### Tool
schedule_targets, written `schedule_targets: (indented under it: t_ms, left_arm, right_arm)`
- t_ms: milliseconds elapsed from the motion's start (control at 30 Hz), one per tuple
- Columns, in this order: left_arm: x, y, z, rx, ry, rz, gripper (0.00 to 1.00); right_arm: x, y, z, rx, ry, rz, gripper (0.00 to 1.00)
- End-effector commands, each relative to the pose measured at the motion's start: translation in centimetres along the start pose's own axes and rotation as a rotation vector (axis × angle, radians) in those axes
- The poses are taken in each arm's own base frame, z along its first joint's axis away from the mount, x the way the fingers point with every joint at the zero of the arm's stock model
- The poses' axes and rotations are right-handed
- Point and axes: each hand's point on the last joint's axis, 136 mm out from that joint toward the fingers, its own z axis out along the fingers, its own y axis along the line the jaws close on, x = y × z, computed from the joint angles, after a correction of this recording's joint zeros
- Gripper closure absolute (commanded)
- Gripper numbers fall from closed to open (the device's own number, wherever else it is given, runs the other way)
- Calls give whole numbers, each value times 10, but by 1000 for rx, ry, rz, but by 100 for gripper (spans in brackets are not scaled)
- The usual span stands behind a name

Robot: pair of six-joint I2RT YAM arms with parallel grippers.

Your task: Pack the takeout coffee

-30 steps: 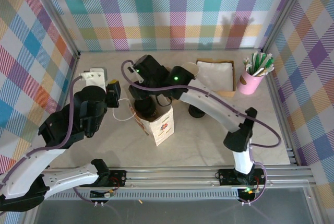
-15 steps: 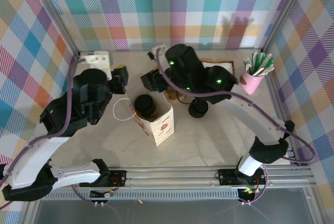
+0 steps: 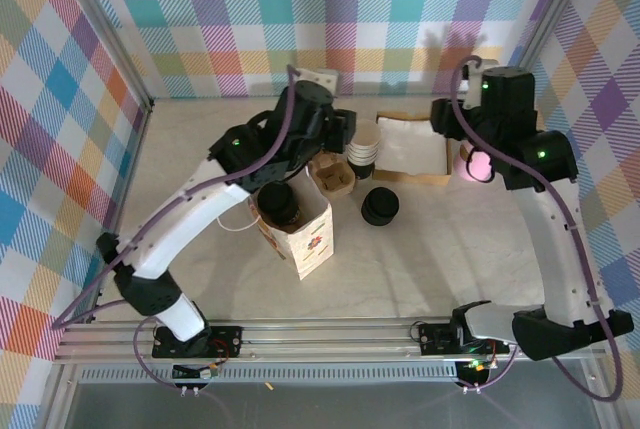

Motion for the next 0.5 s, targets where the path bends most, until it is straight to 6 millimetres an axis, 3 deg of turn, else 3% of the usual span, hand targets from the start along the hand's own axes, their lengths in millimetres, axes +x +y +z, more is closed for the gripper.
schedule_targets:
  t_ms: [0, 300, 467]
  left_arm:
    - [-13, -35, 3, 127, -14, -42, 56]
    - [5, -79, 38, 276, 94, -7, 54]
    - [18, -84, 43, 299, 140, 44, 53]
  right_arm:
    - [10, -34, 18, 45, 38, 36, 45]
    - [41, -121, 59, 221, 110, 187, 45]
    - [46, -160, 75, 307, 101, 224, 44]
